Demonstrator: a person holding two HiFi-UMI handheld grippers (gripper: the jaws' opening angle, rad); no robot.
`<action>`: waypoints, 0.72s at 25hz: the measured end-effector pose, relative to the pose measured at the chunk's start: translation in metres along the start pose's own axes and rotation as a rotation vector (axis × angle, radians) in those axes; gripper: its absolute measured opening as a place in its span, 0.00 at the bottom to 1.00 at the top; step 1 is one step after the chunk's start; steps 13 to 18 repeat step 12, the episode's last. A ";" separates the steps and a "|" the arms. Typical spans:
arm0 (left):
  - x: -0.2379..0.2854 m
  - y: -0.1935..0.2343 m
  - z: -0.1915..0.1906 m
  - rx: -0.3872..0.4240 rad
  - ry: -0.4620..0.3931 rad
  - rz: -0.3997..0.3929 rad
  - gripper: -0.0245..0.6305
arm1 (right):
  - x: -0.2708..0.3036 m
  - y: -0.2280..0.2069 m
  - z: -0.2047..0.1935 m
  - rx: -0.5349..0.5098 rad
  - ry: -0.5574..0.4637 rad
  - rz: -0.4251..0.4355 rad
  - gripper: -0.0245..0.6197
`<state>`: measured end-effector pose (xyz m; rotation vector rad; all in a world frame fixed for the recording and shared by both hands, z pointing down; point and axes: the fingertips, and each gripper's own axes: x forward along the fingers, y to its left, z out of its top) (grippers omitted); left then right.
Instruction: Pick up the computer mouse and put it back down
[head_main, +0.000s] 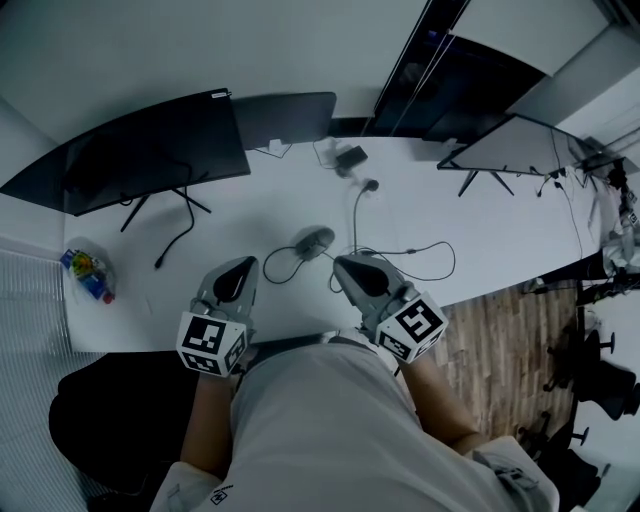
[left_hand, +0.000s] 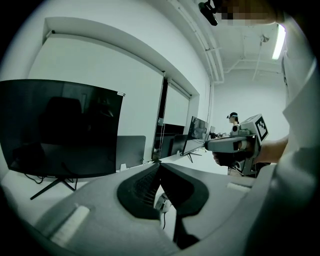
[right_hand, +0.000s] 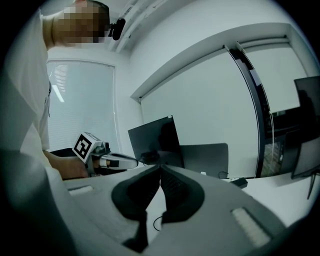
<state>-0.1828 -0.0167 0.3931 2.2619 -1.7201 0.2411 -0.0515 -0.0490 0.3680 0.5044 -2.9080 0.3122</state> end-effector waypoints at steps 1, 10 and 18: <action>-0.001 -0.001 0.000 0.000 0.000 -0.002 0.05 | -0.001 0.001 0.000 -0.004 0.004 -0.002 0.04; -0.008 -0.008 -0.008 0.001 0.012 -0.009 0.05 | -0.009 0.006 -0.006 -0.003 0.007 -0.023 0.04; -0.010 -0.009 -0.011 0.000 0.017 -0.007 0.05 | -0.010 0.008 -0.007 -0.001 0.008 -0.024 0.04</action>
